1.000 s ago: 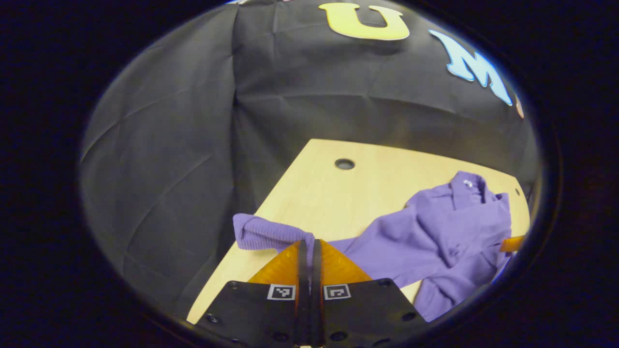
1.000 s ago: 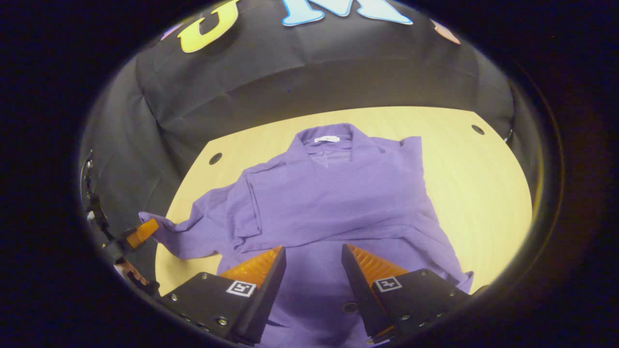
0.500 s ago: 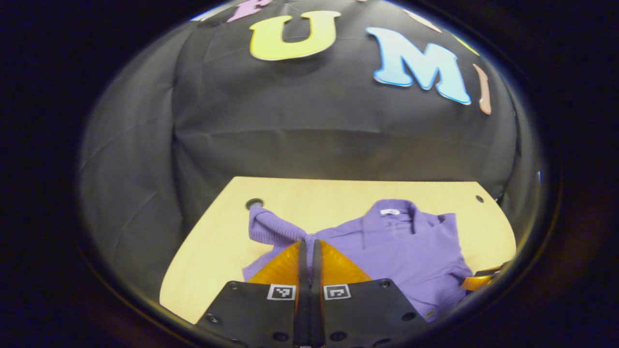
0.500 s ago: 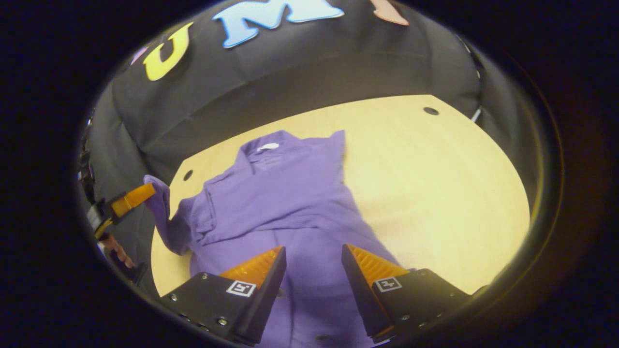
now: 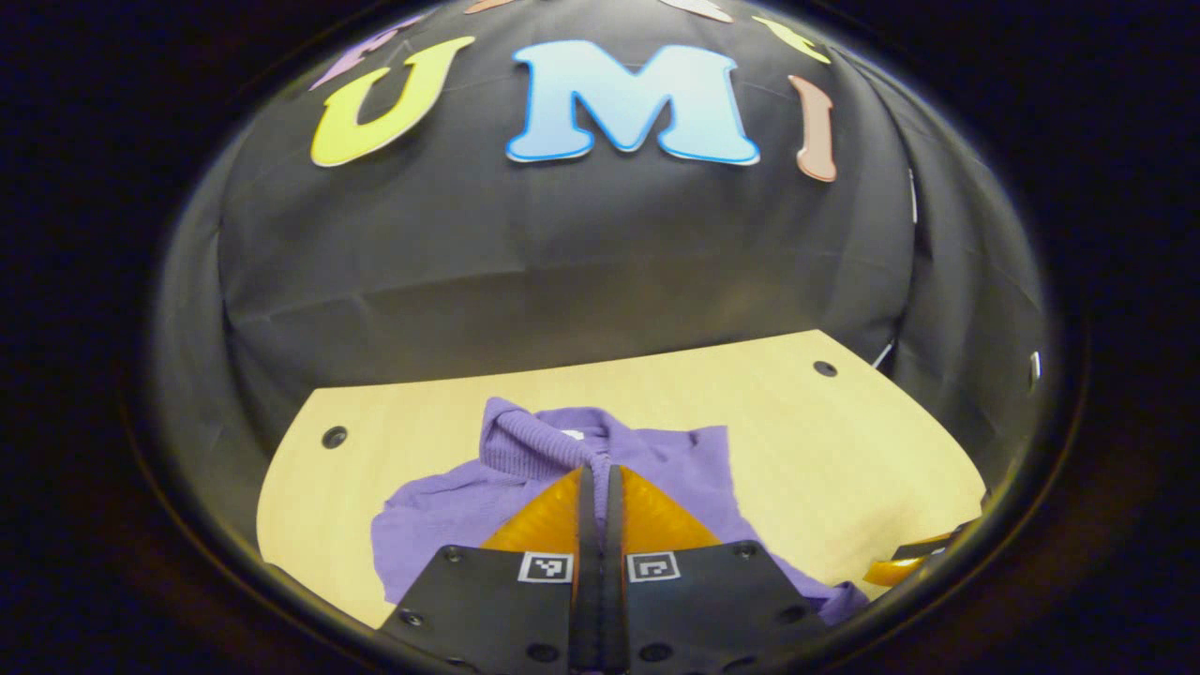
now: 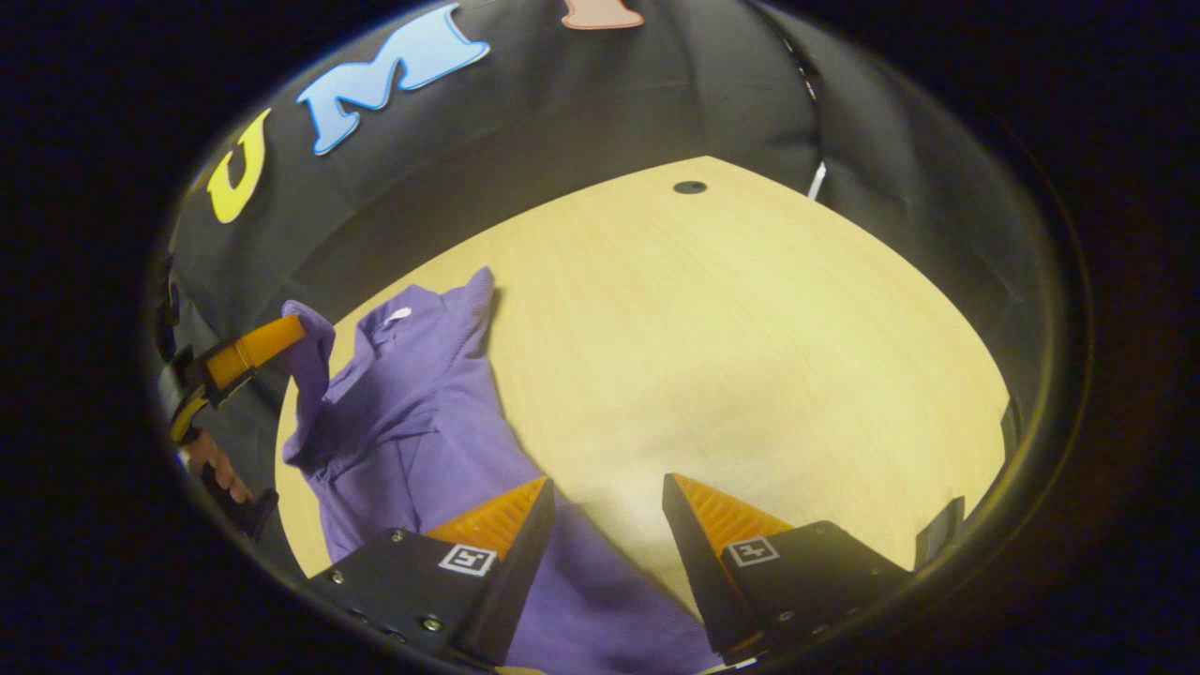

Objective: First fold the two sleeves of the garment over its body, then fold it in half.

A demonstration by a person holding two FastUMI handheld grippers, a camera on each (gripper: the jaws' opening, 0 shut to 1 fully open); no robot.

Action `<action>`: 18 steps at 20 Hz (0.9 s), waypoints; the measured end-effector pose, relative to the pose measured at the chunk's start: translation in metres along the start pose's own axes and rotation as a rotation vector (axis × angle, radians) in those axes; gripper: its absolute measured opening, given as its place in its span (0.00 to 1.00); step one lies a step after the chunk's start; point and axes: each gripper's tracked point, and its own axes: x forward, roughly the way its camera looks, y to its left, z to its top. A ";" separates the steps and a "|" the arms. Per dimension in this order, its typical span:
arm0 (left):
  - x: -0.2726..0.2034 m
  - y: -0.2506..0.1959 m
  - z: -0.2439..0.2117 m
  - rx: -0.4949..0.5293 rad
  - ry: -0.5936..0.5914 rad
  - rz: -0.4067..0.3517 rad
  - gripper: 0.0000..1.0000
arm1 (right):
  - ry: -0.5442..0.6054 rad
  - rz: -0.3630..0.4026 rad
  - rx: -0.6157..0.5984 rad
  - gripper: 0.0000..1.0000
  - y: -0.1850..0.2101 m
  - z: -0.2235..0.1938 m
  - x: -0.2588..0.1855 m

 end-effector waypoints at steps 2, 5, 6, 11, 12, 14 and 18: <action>0.011 -0.033 0.000 0.018 0.009 -0.028 0.07 | 0.000 -0.004 0.013 0.74 -0.021 0.001 -0.008; 0.027 -0.061 -0.017 0.044 0.050 -0.039 0.07 | 0.000 -0.004 0.012 0.74 -0.037 0.006 -0.013; 0.034 -0.067 -0.028 0.054 0.088 -0.043 0.07 | 0.001 -0.002 0.010 0.74 -0.039 0.006 -0.013; 0.039 -0.082 -0.062 -0.043 0.183 -0.104 0.34 | 0.010 0.014 -0.001 0.74 -0.046 0.006 -0.016; 0.038 -0.080 -0.066 -0.056 0.188 -0.102 0.47 | 0.015 0.017 -0.006 0.74 -0.047 0.003 -0.015; 0.034 -0.067 -0.077 -0.058 0.203 -0.081 0.73 | 0.027 0.024 -0.021 0.74 -0.044 -0.003 -0.015; 0.005 -0.048 -0.094 -0.065 0.232 -0.088 0.96 | 0.057 0.046 -0.061 0.74 -0.033 -0.015 -0.016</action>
